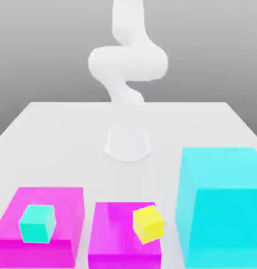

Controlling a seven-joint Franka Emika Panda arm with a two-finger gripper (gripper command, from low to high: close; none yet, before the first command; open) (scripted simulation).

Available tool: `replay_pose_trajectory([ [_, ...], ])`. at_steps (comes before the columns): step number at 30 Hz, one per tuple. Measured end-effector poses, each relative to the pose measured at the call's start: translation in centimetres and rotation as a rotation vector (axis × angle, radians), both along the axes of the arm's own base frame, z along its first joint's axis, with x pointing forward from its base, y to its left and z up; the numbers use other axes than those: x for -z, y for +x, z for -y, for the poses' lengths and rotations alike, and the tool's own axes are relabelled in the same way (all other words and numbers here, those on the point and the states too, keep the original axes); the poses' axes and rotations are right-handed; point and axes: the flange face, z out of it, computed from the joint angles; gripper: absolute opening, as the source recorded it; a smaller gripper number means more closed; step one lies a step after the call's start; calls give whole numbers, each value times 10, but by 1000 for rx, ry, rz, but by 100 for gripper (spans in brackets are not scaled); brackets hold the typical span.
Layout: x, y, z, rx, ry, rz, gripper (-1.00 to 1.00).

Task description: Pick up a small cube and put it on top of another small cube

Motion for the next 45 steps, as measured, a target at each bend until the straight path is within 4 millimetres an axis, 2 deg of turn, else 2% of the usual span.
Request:
replay_pose_trajectory([
  [2,31,14,-27,-56,8,-55,0],
  [5,68,23,-71,-145,4,-126,0],
  [10,127,17,-147,-294,-26,-239,0],
  [15,188,-10,-220,-439,-80,-346,0],
  [17,220,-25,-244,-485,-103,-395,0],
  [20,274,-51,-272,-542,-144,-471,0],
  [23,328,-84,-293,-592,-196,-544,0],
  [25,369,-105,-294,-598,-228,-596,0],
  [27,412,-123,-285,-583,-259,-646,0],
  [28,427,-120,-270,-541,-252,-662,0],
  [31,462,-96,-208,-340,-190,-696,0],
  [32,471,-93,-199,-310,-182,-701,0],
  [34,488,-104,-210,-345,-197,-699,0],
  [38,524,-108,-212,-354,-197,-701,0],
  [39,532,-109,-212,-354,-197,-702,-100],
  [45,536,-109,-212,-354,-196,-702,-100],
])
